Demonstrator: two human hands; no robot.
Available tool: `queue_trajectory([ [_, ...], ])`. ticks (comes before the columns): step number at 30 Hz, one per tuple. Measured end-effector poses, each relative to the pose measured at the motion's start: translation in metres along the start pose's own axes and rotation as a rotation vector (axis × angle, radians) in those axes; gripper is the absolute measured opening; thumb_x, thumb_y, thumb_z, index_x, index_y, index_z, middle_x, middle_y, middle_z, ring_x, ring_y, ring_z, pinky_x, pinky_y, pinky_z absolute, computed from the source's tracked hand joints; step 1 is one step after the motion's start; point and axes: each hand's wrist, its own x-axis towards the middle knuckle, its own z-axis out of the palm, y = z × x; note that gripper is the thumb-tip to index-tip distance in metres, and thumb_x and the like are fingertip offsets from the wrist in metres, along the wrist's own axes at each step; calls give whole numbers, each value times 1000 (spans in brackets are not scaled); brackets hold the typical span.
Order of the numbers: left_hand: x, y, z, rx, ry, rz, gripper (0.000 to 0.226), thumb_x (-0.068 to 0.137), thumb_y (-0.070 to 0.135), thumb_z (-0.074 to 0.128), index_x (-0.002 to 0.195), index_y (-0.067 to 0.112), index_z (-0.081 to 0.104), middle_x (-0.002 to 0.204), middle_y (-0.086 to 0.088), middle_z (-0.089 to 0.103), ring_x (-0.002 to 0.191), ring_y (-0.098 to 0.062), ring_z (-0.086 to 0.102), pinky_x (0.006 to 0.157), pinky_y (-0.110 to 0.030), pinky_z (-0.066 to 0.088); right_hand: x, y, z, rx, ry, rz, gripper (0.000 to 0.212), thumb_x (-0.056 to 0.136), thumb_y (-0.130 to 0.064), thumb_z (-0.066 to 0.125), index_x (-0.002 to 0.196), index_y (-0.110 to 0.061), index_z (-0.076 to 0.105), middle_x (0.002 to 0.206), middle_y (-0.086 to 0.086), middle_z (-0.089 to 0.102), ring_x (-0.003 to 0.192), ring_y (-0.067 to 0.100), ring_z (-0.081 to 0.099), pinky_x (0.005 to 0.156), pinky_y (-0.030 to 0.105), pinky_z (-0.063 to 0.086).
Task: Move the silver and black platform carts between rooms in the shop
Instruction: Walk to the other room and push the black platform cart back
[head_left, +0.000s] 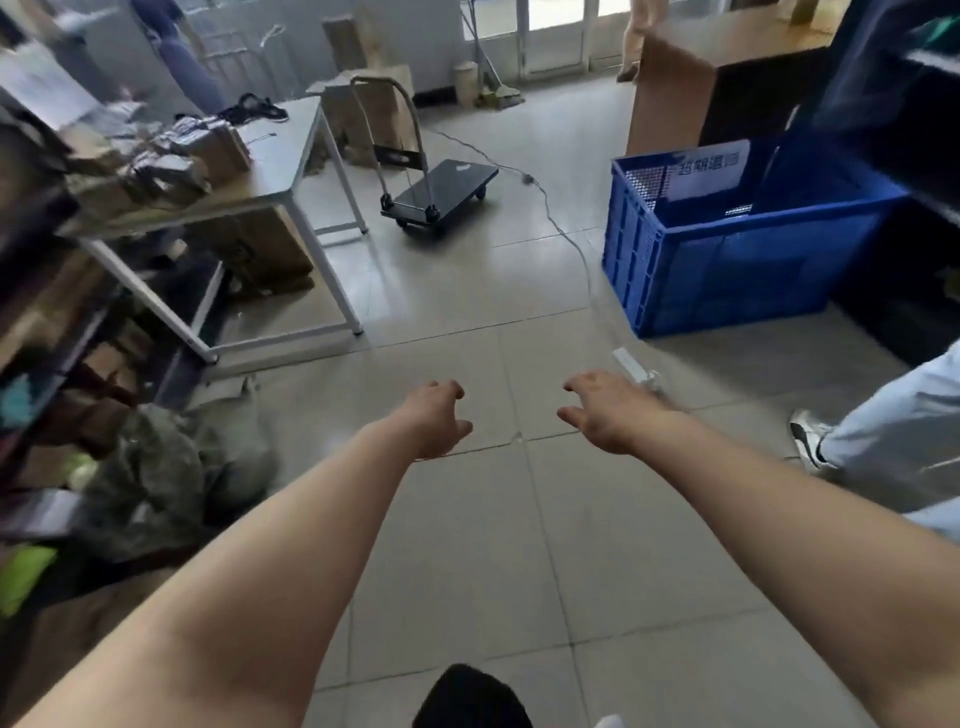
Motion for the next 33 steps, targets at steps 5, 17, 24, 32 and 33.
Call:
queue_trajectory([
  [5,78,-37,-33,-28,33,-53,56,95,33,53,144,13,36,148,-13,37,138,-31,29,112,-40,29,96,-31,-13,-83,-37,-48,53,95,-48,40,140,-21,39,145,6,40,131,28,40,104,46,37],
  [17,288,-155,-154,42,30,-14,56,95,37,53,144,16,35,147,-9,37,136,-31,30,110,-42,33,349,-147,-70,-67,-33,23,51,96,-49,38,140,-23,40,148,2,41,134,26,39,101,44,37],
  [24,423,-182,-216,61,-10,-33,55,96,40,49,143,14,35,146,-12,38,135,-33,31,110,-44,33,490,-156,-104,-26,-40,57,51,95,-48,39,139,-22,41,145,5,40,132,28,40,101,46,38],
  [32,589,-178,-295,89,-23,-56,57,96,39,50,144,14,34,147,-10,37,135,-32,33,111,-42,32,689,-151,-160,-26,-61,11,52,95,-49,38,139,-22,40,146,5,40,132,28,40,102,46,40],
  [33,608,-179,-308,101,-28,-68,57,96,39,50,145,14,35,148,-10,37,136,-32,33,111,-42,32,710,-152,-169,-30,-73,-1,52,95,-49,38,139,-22,40,146,4,40,132,28,40,102,46,40],
])
